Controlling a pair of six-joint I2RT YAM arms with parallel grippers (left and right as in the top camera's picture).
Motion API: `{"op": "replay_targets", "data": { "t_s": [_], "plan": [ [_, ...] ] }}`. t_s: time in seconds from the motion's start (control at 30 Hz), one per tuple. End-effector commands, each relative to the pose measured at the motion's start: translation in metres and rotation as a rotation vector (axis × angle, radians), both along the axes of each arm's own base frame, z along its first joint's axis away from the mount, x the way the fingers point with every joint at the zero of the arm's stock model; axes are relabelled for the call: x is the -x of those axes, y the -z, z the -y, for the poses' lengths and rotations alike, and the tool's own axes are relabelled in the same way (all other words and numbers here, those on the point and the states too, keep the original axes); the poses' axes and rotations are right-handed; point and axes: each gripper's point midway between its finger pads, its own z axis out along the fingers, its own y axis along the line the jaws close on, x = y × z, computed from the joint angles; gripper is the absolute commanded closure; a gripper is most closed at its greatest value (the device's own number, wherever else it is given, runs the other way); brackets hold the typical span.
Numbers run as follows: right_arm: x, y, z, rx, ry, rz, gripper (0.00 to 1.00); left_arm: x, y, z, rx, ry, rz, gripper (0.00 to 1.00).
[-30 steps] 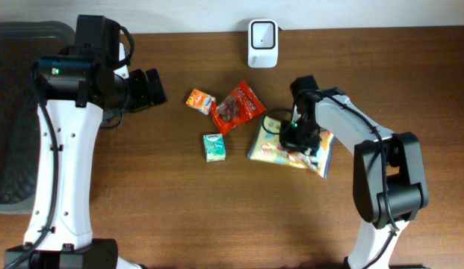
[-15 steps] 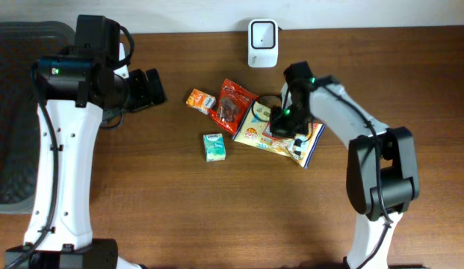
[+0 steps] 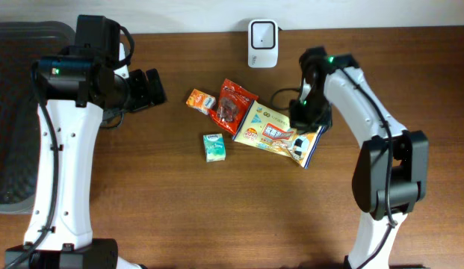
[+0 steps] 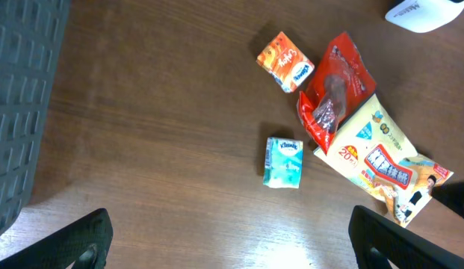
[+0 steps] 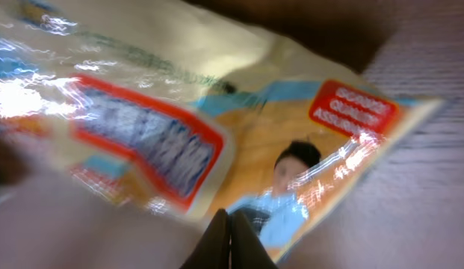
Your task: Scan the item barcode
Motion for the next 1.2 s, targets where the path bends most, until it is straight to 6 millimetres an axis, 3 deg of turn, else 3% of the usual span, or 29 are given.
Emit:
{"op": "replay_targets", "data": {
  "t_s": [0.0,0.07,0.13,0.3,0.37,0.53,0.73,0.87,1.0,1.1,1.17],
  "plan": [
    [0.026,0.04,0.007,0.04,0.035,-0.067,0.96,0.0,0.001,0.001,0.013,-0.006,-0.006,0.01],
    [0.035,0.057,0.018,0.093,0.065,-0.078,0.96,0.0,0.001,0.001,0.013,-0.006,-0.006,0.01],
    [0.043,0.061,0.045,0.226,0.137,-0.097,0.96,0.0,0.001,0.001,0.013,-0.006,-0.006,0.01],
    [0.049,0.031,0.071,0.237,0.203,-0.182,0.96,0.0,0.001,0.001,0.013,-0.006,-0.006,0.01],
    [0.045,0.017,0.066,0.178,0.181,-0.192,0.96,0.0,0.001,0.001,0.013,-0.006,-0.006,0.01],
    [0.027,-0.013,0.014,-0.125,0.01,-0.134,0.96,0.0,0.001,0.001,0.013,-0.006,-0.006,0.01],
    [0.011,-0.001,-0.016,-0.144,-0.077,-0.036,0.96,0.0,0.001,0.001,0.012,-0.006,-0.006,0.01],
    [0.02,0.035,0.002,0.039,-0.007,-0.039,0.96,0.0,0.001,0.001,0.013,-0.006,-0.006,0.01],
    [0.036,0.068,0.011,0.072,0.025,-0.053,0.96,0.0,0.001,0.001,0.013,-0.006,-0.006,0.01],
    [0.049,0.068,0.016,0.085,0.058,-0.107,0.96,0.0,0.001,0.001,0.013,-0.006,-0.006,0.01],
    [0.05,0.051,0.02,0.092,0.065,-0.145,0.96,0.0,0.001,0.001,0.013,-0.006,-0.006,0.01]
  ]
}}
